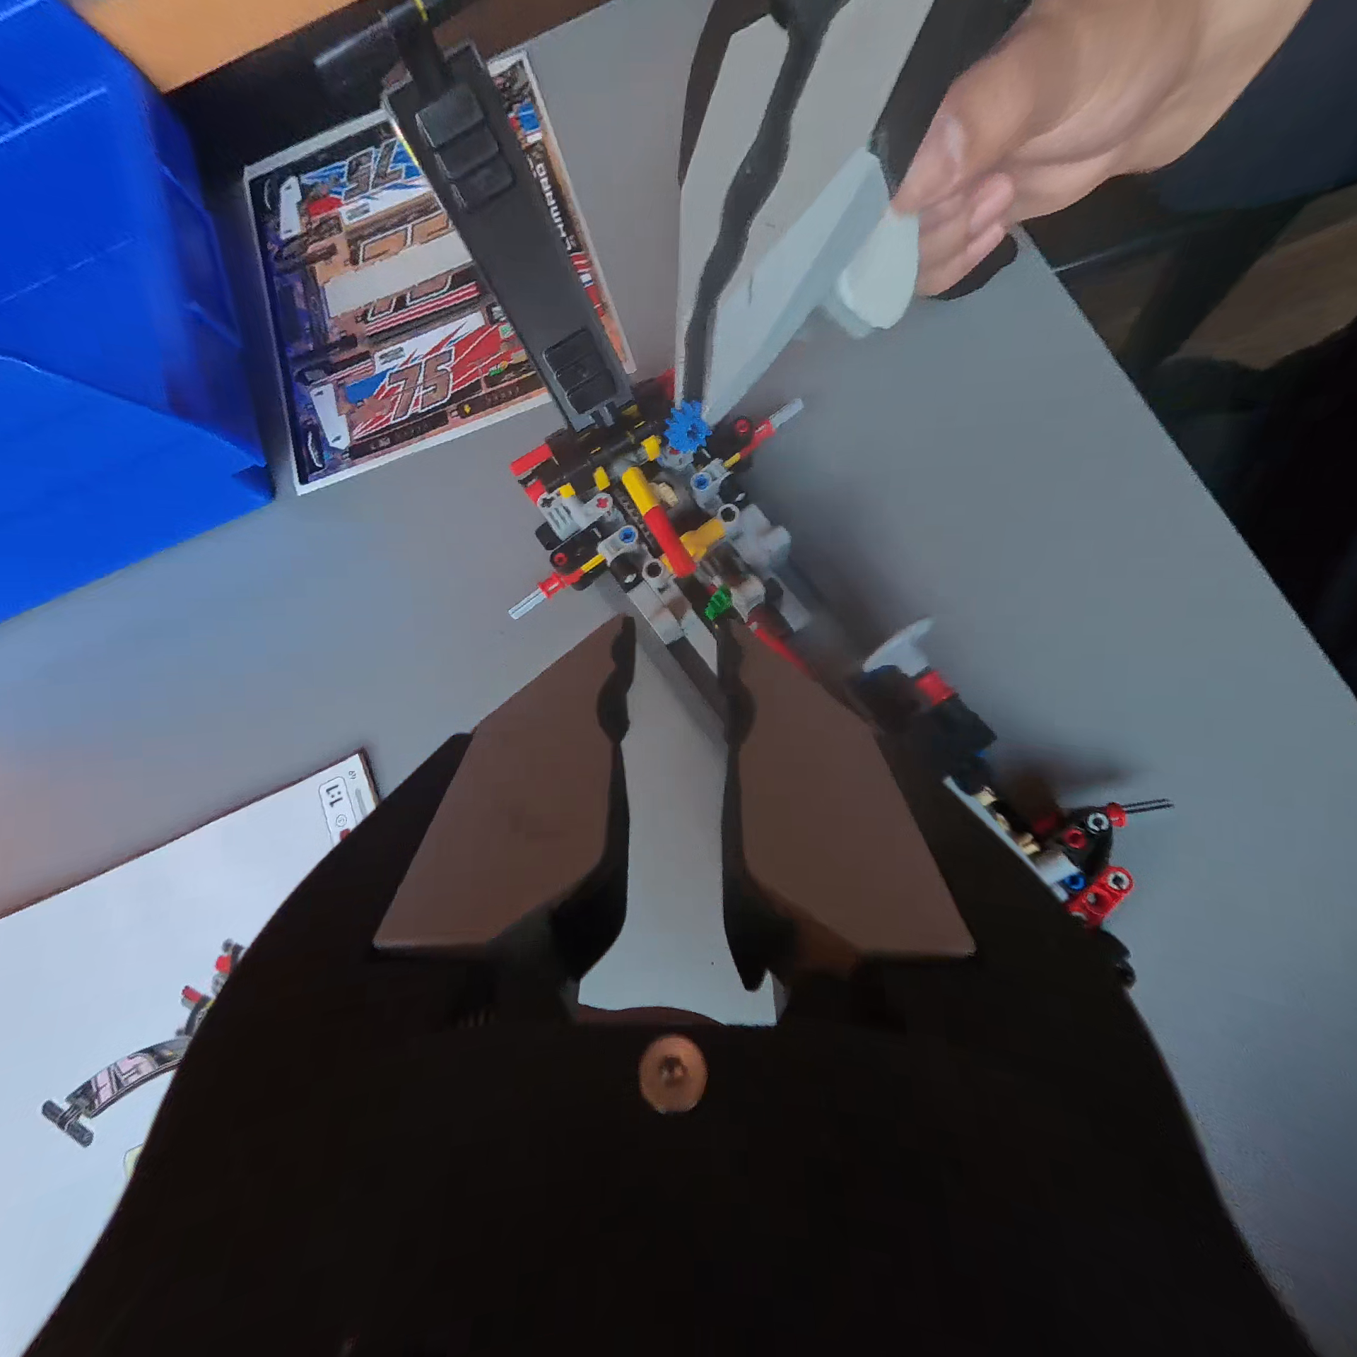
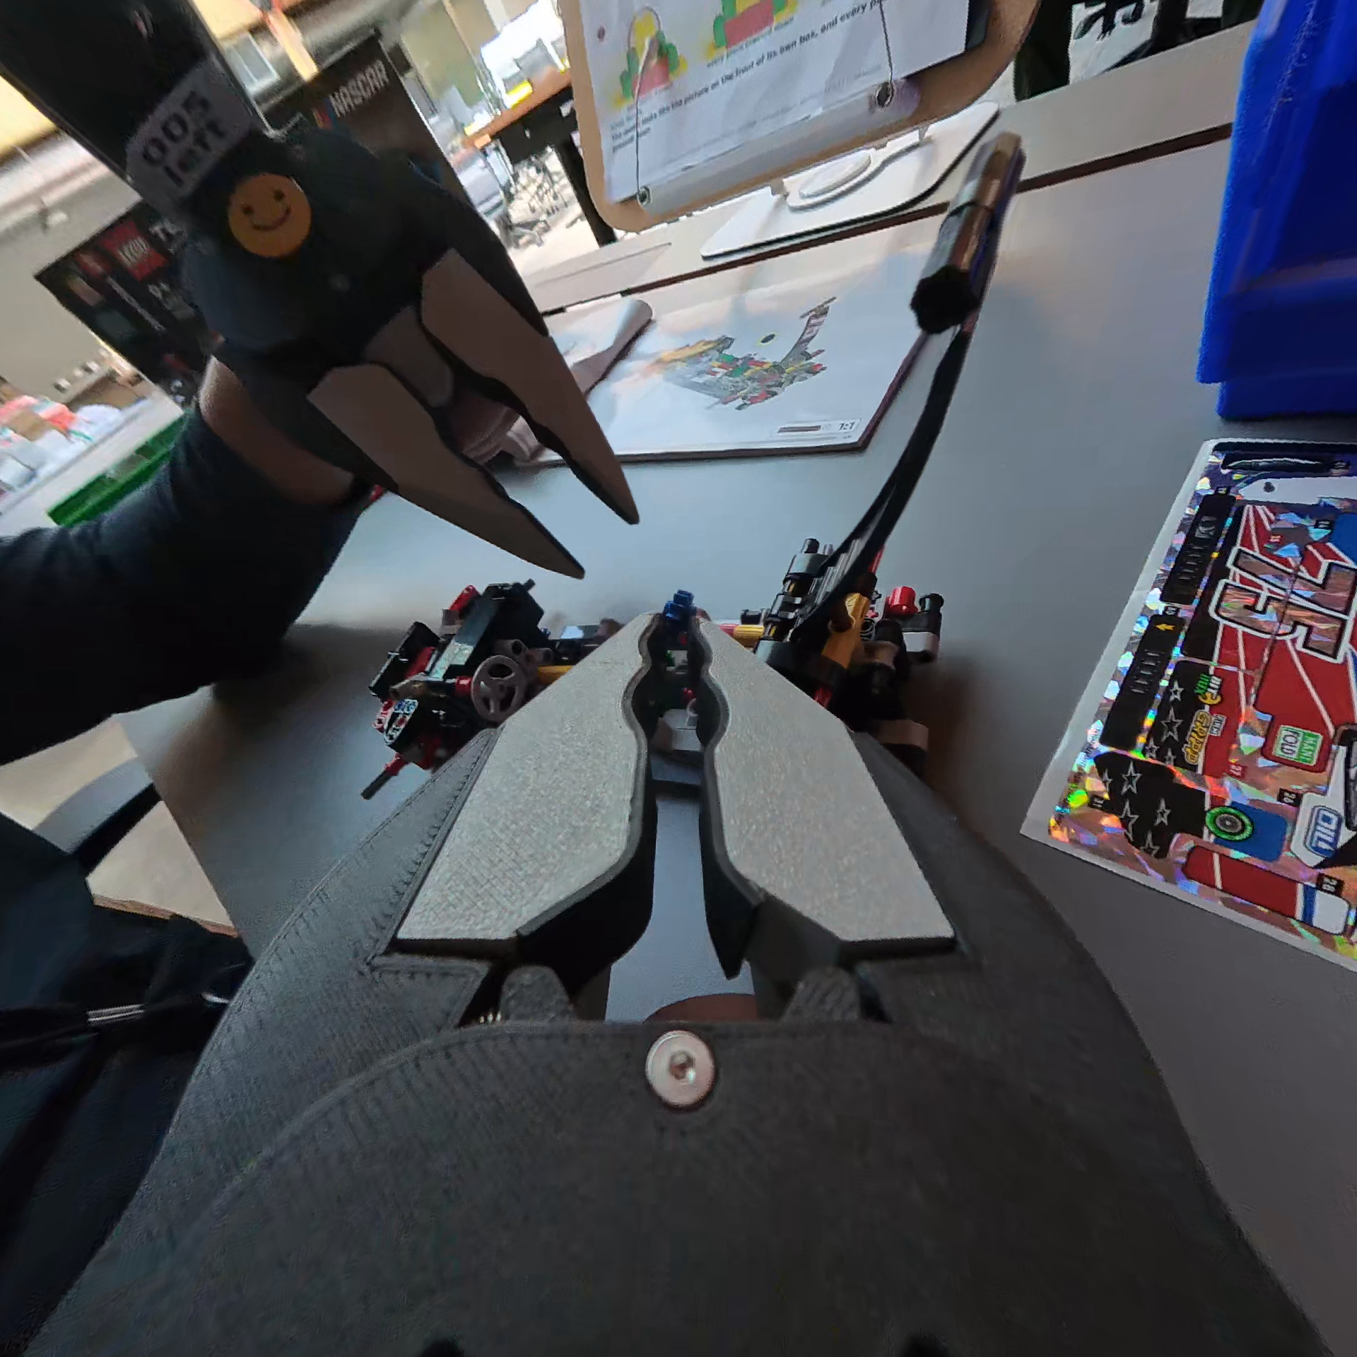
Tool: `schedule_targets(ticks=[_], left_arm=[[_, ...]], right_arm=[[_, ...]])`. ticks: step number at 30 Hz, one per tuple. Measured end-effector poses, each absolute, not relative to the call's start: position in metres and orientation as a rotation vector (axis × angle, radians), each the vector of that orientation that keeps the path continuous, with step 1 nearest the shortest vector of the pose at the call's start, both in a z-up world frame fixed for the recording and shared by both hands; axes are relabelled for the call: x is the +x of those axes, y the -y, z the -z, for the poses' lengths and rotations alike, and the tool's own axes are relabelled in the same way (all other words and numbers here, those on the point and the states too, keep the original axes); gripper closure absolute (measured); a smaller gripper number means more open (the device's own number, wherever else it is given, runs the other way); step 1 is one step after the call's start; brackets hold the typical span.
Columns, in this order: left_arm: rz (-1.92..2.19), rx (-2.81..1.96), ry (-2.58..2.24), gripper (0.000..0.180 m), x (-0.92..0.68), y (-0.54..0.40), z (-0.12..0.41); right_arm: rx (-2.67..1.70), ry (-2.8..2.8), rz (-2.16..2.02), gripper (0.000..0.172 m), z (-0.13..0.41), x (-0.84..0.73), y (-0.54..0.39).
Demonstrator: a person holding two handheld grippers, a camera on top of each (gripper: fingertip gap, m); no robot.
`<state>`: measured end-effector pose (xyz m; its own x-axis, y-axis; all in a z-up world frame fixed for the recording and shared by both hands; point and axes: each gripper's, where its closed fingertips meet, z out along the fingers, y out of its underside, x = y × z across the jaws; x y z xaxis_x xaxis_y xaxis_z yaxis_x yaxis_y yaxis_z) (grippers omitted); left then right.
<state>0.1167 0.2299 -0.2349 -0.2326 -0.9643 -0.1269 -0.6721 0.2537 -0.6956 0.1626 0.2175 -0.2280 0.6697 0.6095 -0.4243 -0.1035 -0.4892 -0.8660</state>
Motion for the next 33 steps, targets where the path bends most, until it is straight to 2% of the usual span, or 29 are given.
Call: schedule_targets(ticks=[4,10,25,33], left_arm=[[0.766,-1.480,-2.043,0.163,0.117,-0.218,0.240],[0.775,-1.494,-2.093,0.155,0.116,-0.213,0.252],[0.824,-1.445,-2.150,0.166,0.118,-0.205,0.260],[0.830,-1.423,-2.167,0.167,0.117,-0.203,0.260]], right_arm=[[-1.932,0.456,-0.876,0.169,0.235,0.158,-0.218],[-1.976,0.532,-0.857,0.169,0.245,0.147,-0.218],[-2.037,0.611,-0.866,0.169,0.255,0.133,-0.218],[-2.051,0.633,-0.824,0.169,0.258,0.133,-0.218]])
